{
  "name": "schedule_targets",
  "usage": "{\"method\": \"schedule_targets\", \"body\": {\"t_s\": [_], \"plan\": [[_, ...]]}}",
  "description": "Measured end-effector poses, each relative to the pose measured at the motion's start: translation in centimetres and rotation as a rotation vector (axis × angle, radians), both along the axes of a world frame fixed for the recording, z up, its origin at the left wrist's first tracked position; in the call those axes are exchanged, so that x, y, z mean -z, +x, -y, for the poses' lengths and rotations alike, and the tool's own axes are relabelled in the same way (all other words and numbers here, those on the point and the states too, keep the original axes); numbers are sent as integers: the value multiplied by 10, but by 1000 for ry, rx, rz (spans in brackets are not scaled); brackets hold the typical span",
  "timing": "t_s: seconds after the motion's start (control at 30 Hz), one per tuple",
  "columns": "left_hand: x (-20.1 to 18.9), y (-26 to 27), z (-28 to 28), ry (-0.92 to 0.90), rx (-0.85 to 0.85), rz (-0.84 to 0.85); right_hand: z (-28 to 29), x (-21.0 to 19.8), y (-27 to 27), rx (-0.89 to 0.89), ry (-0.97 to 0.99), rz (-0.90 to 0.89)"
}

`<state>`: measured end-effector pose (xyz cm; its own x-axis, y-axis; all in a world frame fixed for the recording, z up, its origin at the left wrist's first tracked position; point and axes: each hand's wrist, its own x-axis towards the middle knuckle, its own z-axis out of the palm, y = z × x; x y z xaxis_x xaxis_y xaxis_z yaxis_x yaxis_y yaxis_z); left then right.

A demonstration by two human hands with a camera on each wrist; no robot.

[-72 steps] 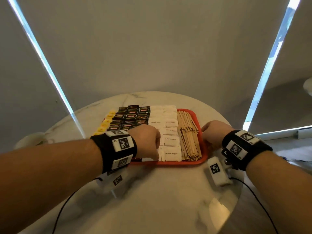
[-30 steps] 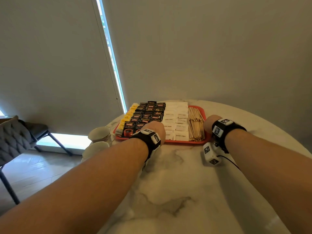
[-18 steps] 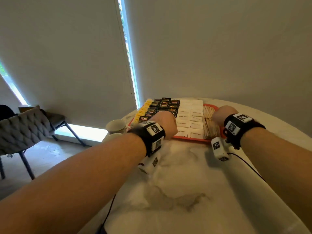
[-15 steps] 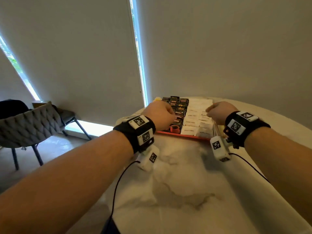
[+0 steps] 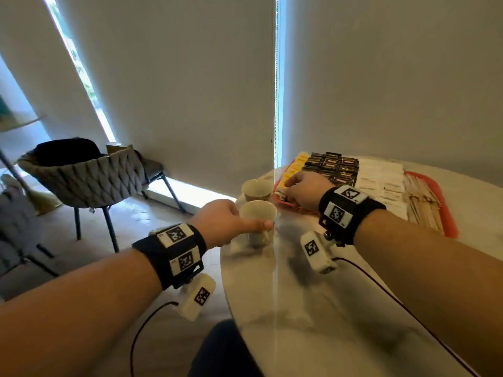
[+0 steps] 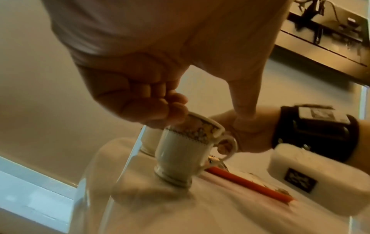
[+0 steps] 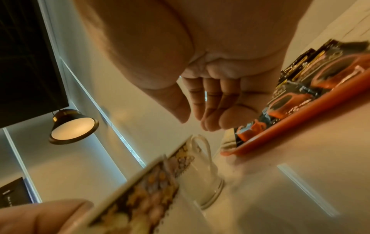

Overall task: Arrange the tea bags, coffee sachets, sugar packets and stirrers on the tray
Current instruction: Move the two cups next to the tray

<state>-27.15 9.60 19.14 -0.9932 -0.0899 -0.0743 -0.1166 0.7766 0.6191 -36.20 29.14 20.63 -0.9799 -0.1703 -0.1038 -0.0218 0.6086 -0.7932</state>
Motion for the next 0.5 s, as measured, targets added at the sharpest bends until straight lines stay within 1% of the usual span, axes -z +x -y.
{"method": "schedule_targets", "body": {"t_s": [0.1,0.2,0.27,0.33,0.4,0.5], "plan": [[3,1,-5,-99,64,29,13,3,-2,24,41,38],[3,-5,1,-128,82,48,21,8,-4,26,134,55],[4,-9,7,-121,67,85,24,10,-3,29,146,58],[6,-12,15,-82,48,102,27,14,-2,19,151,63],[7,-13,22,0,17,105,30,16,-2,-8,189,63],[10,-11,31,136,-52,104,33,20,-2,28,108,96]]}}
